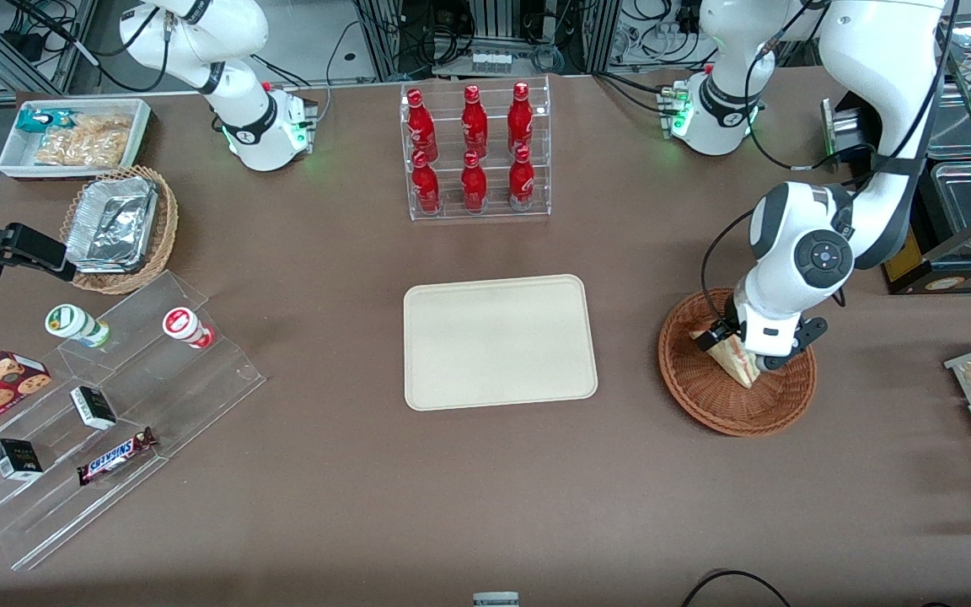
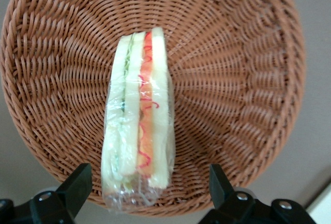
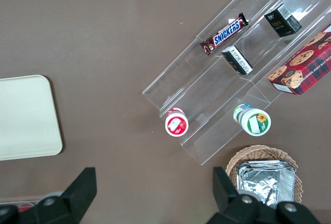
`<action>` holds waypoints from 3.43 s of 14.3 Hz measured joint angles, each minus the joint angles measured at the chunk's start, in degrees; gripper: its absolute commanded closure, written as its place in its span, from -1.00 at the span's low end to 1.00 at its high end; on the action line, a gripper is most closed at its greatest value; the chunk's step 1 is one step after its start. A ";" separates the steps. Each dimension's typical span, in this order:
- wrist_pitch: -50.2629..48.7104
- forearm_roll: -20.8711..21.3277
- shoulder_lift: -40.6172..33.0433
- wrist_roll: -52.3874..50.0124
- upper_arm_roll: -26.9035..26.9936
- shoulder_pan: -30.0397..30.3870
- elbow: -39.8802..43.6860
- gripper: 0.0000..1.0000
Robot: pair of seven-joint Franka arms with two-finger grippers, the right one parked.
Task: Place sandwich from basket to tray
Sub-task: 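Close the left gripper on the wrapped sandwich and lift it, then carry the sandwich with the left gripper over the cream tray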
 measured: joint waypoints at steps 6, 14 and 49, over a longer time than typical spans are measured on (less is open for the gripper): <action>0.96 -0.62 1.44 -2.75 0.59 0.10 0.06 0.57; -0.18 -0.81 1.27 -2.63 0.53 0.09 4.07 0.91; -2.65 17.68 26.25 -8.74 -16.40 -21.40 34.06 -1.00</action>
